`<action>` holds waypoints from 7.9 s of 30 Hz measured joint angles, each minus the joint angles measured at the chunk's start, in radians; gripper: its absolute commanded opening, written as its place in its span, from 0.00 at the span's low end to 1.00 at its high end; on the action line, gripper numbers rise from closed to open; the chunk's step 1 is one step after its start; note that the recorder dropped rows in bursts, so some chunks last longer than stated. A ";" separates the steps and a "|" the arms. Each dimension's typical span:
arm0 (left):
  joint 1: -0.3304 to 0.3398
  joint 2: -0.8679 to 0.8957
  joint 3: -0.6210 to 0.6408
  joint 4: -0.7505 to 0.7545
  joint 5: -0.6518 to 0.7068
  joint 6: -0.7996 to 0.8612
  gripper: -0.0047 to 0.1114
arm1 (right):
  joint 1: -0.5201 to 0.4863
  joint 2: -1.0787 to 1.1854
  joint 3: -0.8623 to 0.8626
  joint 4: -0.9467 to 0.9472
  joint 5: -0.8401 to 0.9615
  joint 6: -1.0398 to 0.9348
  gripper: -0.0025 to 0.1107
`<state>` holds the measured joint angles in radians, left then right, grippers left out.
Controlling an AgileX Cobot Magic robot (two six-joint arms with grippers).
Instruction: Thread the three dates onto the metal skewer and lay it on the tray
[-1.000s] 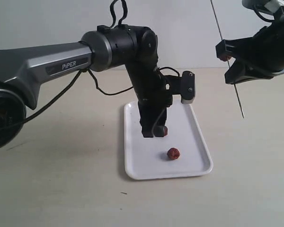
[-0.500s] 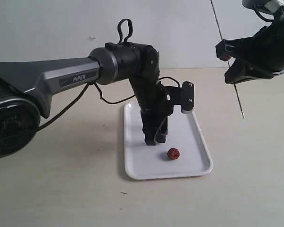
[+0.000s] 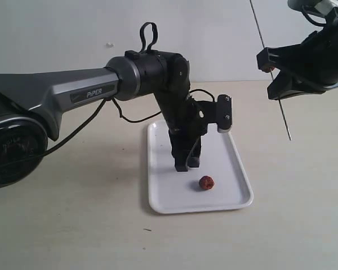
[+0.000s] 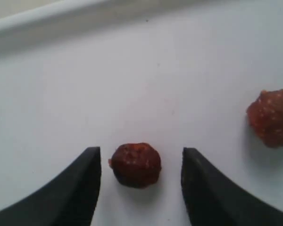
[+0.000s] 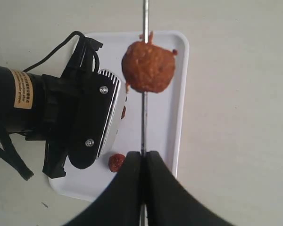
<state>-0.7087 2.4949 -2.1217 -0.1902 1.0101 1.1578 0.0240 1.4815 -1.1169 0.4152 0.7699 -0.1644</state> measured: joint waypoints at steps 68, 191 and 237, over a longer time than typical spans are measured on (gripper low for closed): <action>0.000 0.009 0.000 -0.001 -0.012 -0.148 0.37 | 0.000 0.000 0.000 0.000 0.000 -0.008 0.02; 0.422 -0.082 0.000 -1.537 0.034 -0.458 0.29 | 0.161 -0.001 0.258 0.677 -0.154 -0.567 0.02; 0.422 -0.082 0.000 -1.529 0.024 -0.485 0.29 | 0.161 0.104 0.176 0.773 -0.133 -0.642 0.02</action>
<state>-0.2867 2.4132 -2.1217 -1.7189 1.0337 0.6730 0.1847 1.5850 -0.9404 1.1885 0.6373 -0.8060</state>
